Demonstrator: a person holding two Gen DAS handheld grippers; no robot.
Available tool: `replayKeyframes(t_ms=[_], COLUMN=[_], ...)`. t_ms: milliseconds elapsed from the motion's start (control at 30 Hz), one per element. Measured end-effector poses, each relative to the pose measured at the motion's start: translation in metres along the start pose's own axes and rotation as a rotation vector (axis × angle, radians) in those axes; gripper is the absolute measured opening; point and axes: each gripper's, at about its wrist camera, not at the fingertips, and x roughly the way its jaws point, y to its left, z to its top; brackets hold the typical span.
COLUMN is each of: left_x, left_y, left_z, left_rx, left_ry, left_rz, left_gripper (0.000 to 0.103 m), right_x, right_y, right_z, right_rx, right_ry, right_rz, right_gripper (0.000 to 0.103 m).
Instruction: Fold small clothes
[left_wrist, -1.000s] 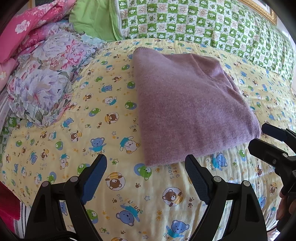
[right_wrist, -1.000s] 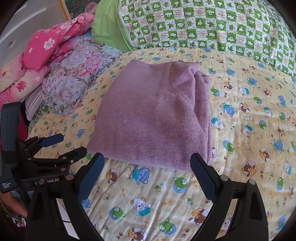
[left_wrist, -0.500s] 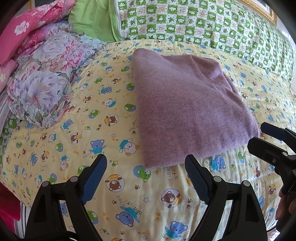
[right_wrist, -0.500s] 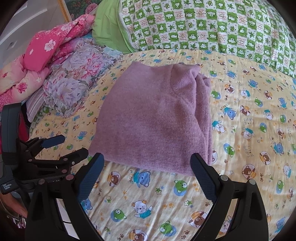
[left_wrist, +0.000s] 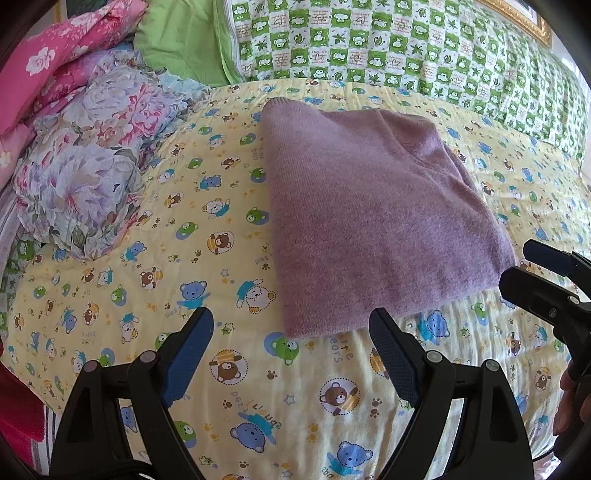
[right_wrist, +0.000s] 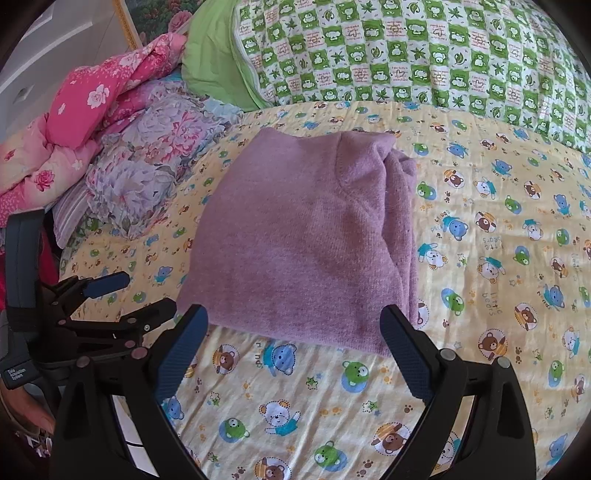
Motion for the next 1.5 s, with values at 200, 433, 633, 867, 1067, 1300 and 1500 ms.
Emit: replayKeyframes(t_ms=[200, 433, 633, 867, 1067, 1300, 1500], left_x=[0.000, 0.001, 0.002, 0.004, 0.002, 0.005, 0.007], left_y=[0.000, 0.000, 0.000, 0.003, -0.001, -0.001, 0.000], left_z=[0.001, 0.004, 0.007, 0.014, 0.023, 0.031, 0.033], left_rx=[0.001, 0.003, 0.006, 0.005, 0.023, 0.013, 0.002], left_ry=[-0.002, -0.002, -0.001, -0.009, -0.026, -0.016, -0.005], left_rz=[0.000, -0.001, 0.001, 0.014, 0.021, 0.021, 0.025], left_gripper=[0.087, 0.087, 0.087, 0.087, 0.087, 0.087, 0.087], right_x=[-0.002, -0.002, -0.002, 0.001, 0.006, 0.008, 0.008], right_y=[-0.001, -0.003, -0.005, -0.010, -0.018, -0.022, -0.023], right_z=[0.002, 0.004, 0.008, 0.011, 0.018, 0.025, 0.028], right_rx=[-0.007, -0.003, -0.002, 0.009, 0.033, 0.046, 0.045], right_ry=[-0.004, -0.007, -0.009, -0.003, -0.002, -0.009, -0.010], right_rz=[0.006, 0.007, 0.007, 0.009, 0.016, 0.017, 0.017], right_gripper=[0.094, 0.094, 0.094, 0.094, 0.094, 0.094, 0.094])
